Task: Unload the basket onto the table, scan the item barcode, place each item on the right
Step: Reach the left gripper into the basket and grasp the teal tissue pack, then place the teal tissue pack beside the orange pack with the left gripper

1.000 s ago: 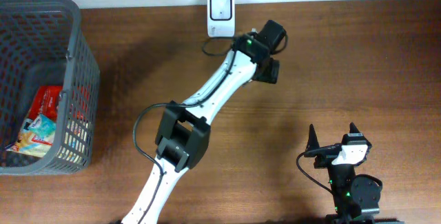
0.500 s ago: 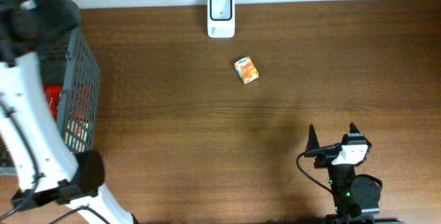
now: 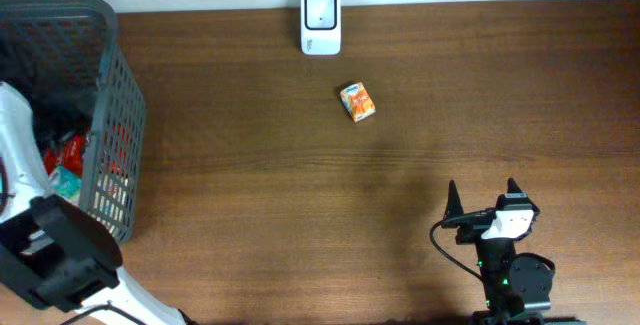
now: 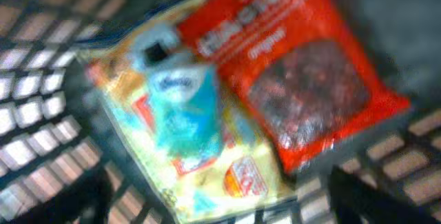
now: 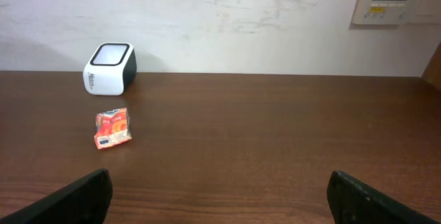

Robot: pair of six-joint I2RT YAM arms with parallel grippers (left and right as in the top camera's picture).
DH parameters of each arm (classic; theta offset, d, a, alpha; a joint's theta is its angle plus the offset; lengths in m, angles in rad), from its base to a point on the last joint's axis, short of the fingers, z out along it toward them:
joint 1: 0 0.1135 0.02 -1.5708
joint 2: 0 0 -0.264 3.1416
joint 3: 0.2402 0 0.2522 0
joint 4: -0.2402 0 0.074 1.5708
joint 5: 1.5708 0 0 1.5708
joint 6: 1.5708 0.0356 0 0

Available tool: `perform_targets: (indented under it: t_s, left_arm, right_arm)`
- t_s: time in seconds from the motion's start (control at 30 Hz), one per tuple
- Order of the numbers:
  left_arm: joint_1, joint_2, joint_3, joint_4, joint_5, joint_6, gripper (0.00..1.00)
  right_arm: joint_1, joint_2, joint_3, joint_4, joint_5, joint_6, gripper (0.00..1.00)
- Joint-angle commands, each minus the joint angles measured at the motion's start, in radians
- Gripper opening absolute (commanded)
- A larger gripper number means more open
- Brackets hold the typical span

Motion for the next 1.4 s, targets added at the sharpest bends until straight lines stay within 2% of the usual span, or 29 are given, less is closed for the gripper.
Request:
perform_targets:
  t_s: [0.0, 0.03, 0.07, 0.17, 0.37, 0.4, 0.43, 0.47, 0.5, 0.53, 0.57, 0.63, 0.8, 0.9, 0.97, 1.1, 1.2, 1.37]
  left_arm:
    - [-0.002, -0.005, -0.16, 0.121, -0.004, 0.007, 0.84]
    - [0.0, -0.005, -0.193, 0.155, -0.012, 0.007, 0.78]
    - [0.001, -0.005, -0.235, 0.2, -0.041, 0.007, 0.77]
    - [0.003, -0.005, -0.271, 0.2, -0.132, -0.031, 0.76]
    - [0.005, -0.005, -0.333, 0.232, -0.138, -0.031, 0.75]
    - [0.006, -0.005, -0.355, 0.257, -0.144, -0.031, 0.72]
    - [0.008, -0.005, -0.364, 0.264, -0.145, -0.031, 0.64]
    - [0.011, -0.005, -0.366, 0.263, -0.145, -0.031, 0.44]
    - [0.011, -0.005, -0.366, 0.263, -0.144, -0.031, 0.32]
    - [0.011, -0.005, -0.366, 0.263, -0.141, -0.031, 0.13]
    - [0.011, -0.005, -0.365, 0.254, -0.14, -0.031, 0.0]
    - [0.01, -0.005, -0.341, 0.226, -0.114, -0.03, 0.0]
    - [0.0, -0.036, -0.005, -0.016, -0.019, -0.031, 0.0]
    - [-0.031, -0.135, 0.245, -0.086, 0.172, -0.029, 0.0]
    - [-0.074, -0.21, 0.314, -0.072, 0.26, -0.029, 0.0]
    - [-0.275, -0.334, 0.326, 0.014, 0.45, 0.093, 0.0]
    - [-0.52, -0.306, 0.312, 0.021, 0.444, 0.132, 0.0]
    - [-0.752, -0.142, 0.262, 0.052, 0.369, 0.132, 0.0]
  right_arm:
    - [-0.006, -0.006, -0.009, -0.002, 0.012, -0.006, 0.98]
    - [-0.006, -0.006, -0.009, -0.002, 0.012, -0.006, 0.98]
    - [-0.006, -0.006, -0.009, -0.002, 0.012, -0.006, 0.98]
    - [-0.006, -0.006, -0.009, -0.002, 0.012, -0.006, 0.98]
    - [-0.006, -0.006, -0.009, -0.002, 0.012, -0.006, 0.98]
    - [-0.006, -0.006, -0.009, -0.002, 0.012, -0.006, 0.98]
    - [-0.006, -0.006, -0.009, -0.002, 0.012, -0.006, 0.98]
    - [-0.006, -0.006, -0.009, -0.002, 0.012, -0.006, 0.98]
    - [-0.006, -0.006, -0.009, -0.002, 0.012, -0.006, 0.98]
    - [-0.006, -0.006, -0.009, -0.002, 0.012, -0.006, 0.98]
    - [-0.006, -0.006, -0.009, -0.002, 0.012, -0.006, 0.98]
    - [-0.006, -0.006, -0.009, -0.002, 0.012, -0.006, 0.98]
    - [-0.006, -0.006, -0.009, -0.002, 0.012, -0.006, 0.98]
    - [-0.006, -0.006, -0.009, -0.002, 0.012, -0.006, 0.98]
    - [-0.006, -0.006, -0.009, -0.002, 0.012, -0.006, 0.98]
    - [-0.006, -0.006, -0.009, -0.002, 0.012, -0.006, 0.98]
    - [-0.006, -0.006, -0.009, -0.002, 0.012, -0.006, 0.98]
    - [-0.006, -0.006, -0.009, -0.002, 0.012, -0.006, 0.98]
